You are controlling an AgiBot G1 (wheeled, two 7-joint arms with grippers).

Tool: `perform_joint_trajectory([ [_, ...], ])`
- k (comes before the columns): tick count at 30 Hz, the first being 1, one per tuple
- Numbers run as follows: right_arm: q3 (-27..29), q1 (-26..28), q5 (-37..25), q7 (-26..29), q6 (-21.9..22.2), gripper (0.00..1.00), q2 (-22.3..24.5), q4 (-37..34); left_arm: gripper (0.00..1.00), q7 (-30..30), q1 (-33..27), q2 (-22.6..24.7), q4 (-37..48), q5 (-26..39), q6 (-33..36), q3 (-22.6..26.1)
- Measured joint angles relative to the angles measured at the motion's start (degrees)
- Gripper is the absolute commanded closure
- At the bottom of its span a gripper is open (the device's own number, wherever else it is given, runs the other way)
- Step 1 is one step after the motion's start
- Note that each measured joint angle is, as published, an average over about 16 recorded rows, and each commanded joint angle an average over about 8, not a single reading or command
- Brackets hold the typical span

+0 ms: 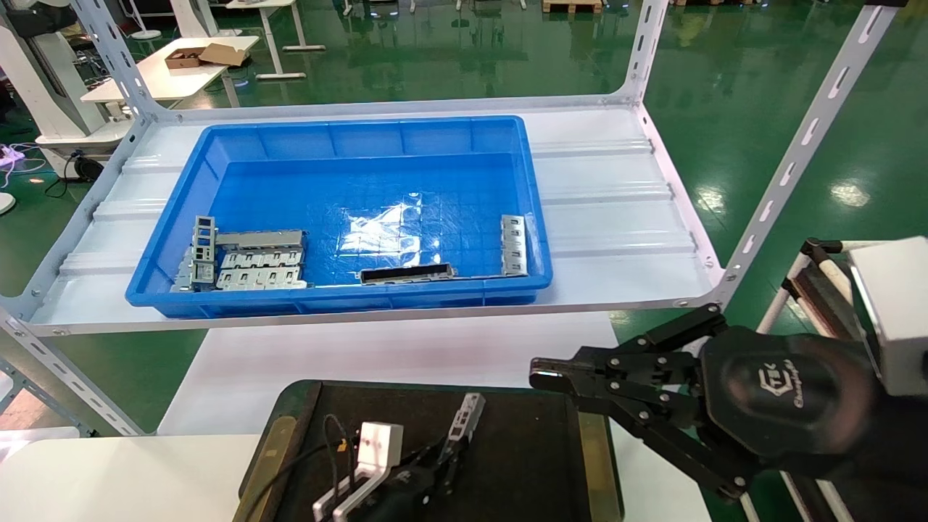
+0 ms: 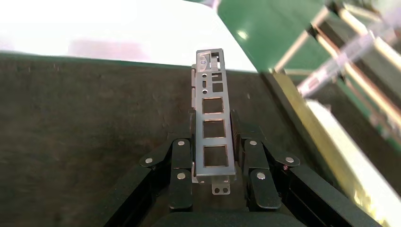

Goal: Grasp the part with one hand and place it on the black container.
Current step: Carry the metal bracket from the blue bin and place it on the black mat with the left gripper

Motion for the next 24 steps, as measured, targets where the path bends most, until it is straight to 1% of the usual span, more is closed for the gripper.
perform_joint_trajectory([
  [4, 0.0, 0.0, 0.0, 0.0, 0.0, 1.0, 0.0, 0.0, 1.0, -3.3, -0.8, 2.9, 1.9, 0.0, -5.4, 2.3],
  [8, 0.0, 0.0, 0.0, 0.0, 0.0, 1.0, 0.0, 0.0, 1.0, -6.2, -2.1, 4.5, 3.9, -0.8, -8.9, 5.2],
  [15, 0.0, 0.0, 0.0, 0.0, 0.0, 1.0, 0.0, 0.0, 1.0, -10.1, -4.6, 5.3, 6.8, -3.6, -13.7, 11.5],
  [22, 0.0, 0.0, 0.0, 0.0, 0.0, 1.0, 0.0, 0.0, 1.0, -12.6, -6.7, 5.4, 8.5, -7.8, -17.8, 17.9],
  [23, 0.0, 0.0, 0.0, 0.0, 0.0, 0.98, 0.0, 0.0, 1.0, -12.8, -7.0, 5.3, 8.6, -8.4, -18.3, 18.8],
  [24, 0.0, 0.0, 0.0, 0.0, 0.0, 0.92, 0.0, 0.0, 0.99, -13.0, -7.2, 5.3, 8.7, -9.1, -18.8, 19.6],
])
